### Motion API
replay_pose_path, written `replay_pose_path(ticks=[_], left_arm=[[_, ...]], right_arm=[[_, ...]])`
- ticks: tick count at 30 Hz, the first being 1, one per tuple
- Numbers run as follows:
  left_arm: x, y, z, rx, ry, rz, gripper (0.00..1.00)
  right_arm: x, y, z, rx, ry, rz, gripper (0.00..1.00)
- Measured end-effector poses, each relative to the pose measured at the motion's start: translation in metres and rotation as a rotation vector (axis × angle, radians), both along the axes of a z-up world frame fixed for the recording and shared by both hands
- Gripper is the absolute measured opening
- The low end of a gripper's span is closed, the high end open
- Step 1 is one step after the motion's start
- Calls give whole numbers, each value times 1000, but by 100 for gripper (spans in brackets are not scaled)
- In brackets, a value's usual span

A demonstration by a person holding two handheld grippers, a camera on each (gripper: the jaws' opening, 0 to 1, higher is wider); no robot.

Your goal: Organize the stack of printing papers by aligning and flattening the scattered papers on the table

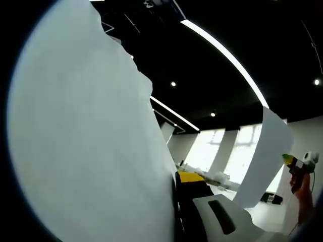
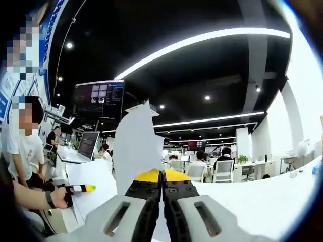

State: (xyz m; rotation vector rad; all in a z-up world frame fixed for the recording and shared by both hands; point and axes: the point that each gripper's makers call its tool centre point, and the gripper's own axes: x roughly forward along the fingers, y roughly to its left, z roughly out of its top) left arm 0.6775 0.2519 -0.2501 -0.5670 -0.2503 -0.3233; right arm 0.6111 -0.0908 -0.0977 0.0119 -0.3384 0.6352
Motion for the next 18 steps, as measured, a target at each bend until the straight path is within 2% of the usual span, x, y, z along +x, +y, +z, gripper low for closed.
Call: replay_pose_path(ticks=[7, 18], left_arm=[[0, 0, 0, -2, -1, 0, 8], [0, -1, 0, -1, -1, -1, 8]], right_arm=[[3, 1, 6, -3, -4, 0, 0], [-7, 12, 27, -8, -32, 42, 0]])
